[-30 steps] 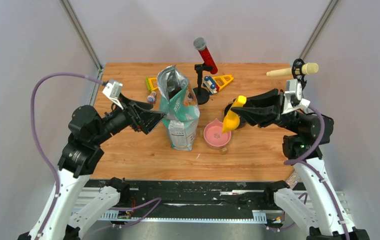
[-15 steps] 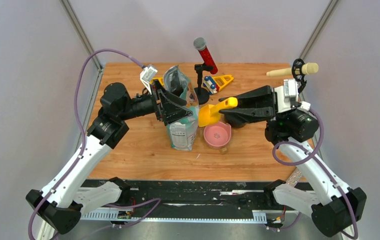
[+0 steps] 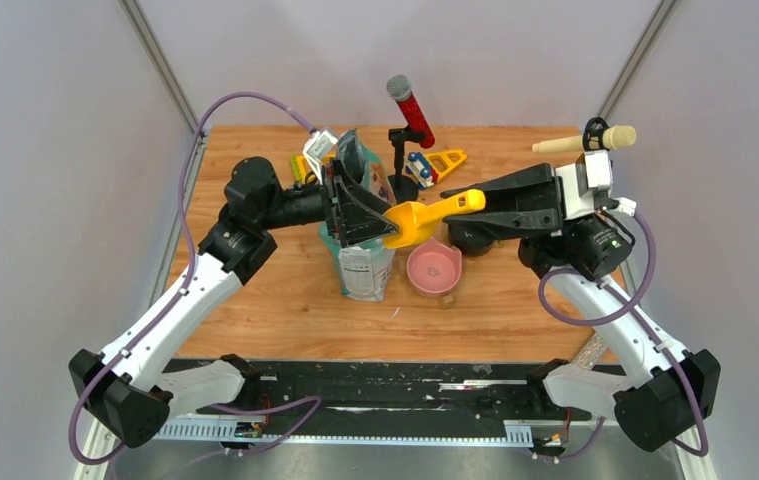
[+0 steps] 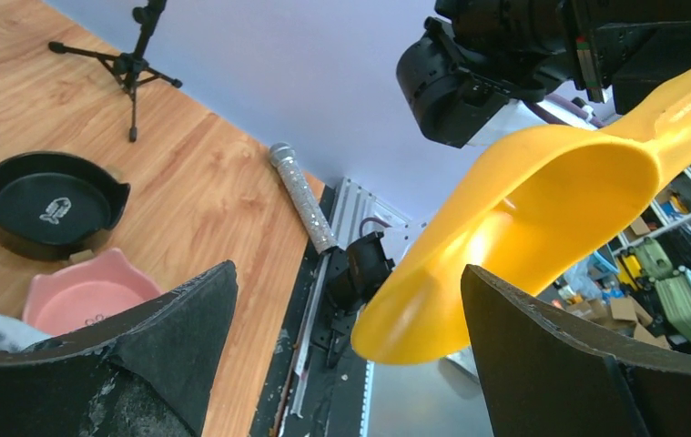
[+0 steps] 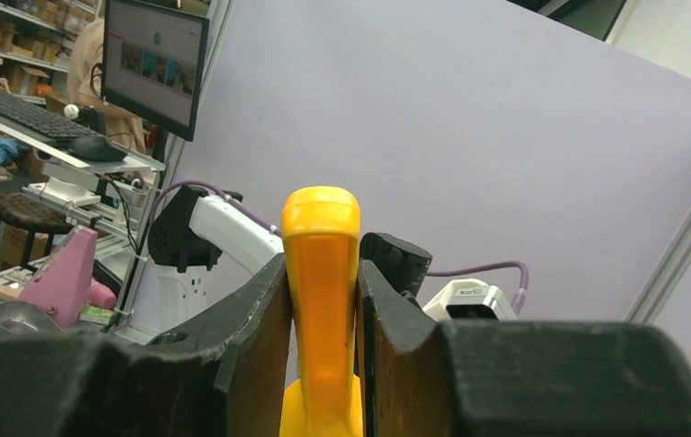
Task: Serve the pet food
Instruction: Pick up the spatula from the center of the board.
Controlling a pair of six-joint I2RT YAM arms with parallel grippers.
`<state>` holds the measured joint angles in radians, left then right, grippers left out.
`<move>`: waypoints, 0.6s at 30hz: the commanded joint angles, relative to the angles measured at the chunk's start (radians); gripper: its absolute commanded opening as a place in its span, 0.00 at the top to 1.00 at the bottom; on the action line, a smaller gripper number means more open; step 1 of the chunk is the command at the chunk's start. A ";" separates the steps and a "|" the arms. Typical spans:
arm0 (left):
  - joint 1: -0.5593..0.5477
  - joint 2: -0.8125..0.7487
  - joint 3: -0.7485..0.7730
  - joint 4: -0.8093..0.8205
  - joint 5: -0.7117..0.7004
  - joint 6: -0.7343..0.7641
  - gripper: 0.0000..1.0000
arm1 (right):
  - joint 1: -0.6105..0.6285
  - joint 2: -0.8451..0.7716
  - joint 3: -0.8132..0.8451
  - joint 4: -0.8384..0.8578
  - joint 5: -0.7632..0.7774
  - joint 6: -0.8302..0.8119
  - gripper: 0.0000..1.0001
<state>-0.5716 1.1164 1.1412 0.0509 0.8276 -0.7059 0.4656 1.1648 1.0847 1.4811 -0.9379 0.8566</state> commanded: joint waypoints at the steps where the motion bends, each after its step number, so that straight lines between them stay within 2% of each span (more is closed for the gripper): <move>1: -0.016 0.026 0.001 0.114 0.063 -0.057 0.00 | 0.018 0.019 0.031 0.111 0.060 0.038 0.90; 3: -0.018 0.035 0.000 0.163 0.088 -0.088 0.01 | 0.020 0.029 0.031 0.111 0.071 0.036 0.90; 5: -0.027 0.036 -0.001 0.189 0.085 -0.112 0.07 | 0.022 0.032 0.020 0.114 0.100 0.034 0.89; 6: -0.036 0.034 -0.007 0.200 0.070 -0.130 0.14 | 0.022 0.032 0.013 0.115 0.112 0.024 0.89; 9: -0.058 0.027 -0.029 0.274 0.066 -0.177 0.26 | 0.022 0.032 -0.010 0.120 0.153 0.005 0.88; 11: -0.070 0.032 -0.032 0.321 0.078 -0.204 0.38 | 0.022 0.035 -0.016 0.122 0.169 0.002 0.87; 12: -0.072 0.037 -0.029 0.332 0.080 -0.209 0.52 | 0.022 0.036 -0.018 0.121 0.169 0.002 0.86; 13: -0.072 0.038 -0.028 0.333 0.077 -0.212 0.60 | 0.022 0.035 -0.022 0.119 0.165 0.002 0.85; 14: -0.073 0.039 -0.026 0.325 0.070 -0.210 0.73 | 0.022 0.030 -0.029 0.118 0.164 0.002 0.83; 16: -0.073 0.035 -0.018 0.293 0.051 -0.185 0.89 | 0.023 0.011 -0.056 0.111 0.170 0.001 0.72; 17: -0.073 0.028 -0.010 0.247 0.032 -0.151 0.98 | 0.023 -0.004 -0.075 0.095 0.181 -0.006 0.61; 18: -0.073 0.024 0.007 0.218 0.020 -0.130 1.00 | 0.022 -0.025 -0.095 0.064 0.192 -0.011 0.49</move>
<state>-0.6365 1.1503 1.1080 0.3466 0.9436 -0.8455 0.4805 1.1881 1.0374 1.4811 -0.7540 0.8921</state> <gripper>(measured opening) 0.095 0.350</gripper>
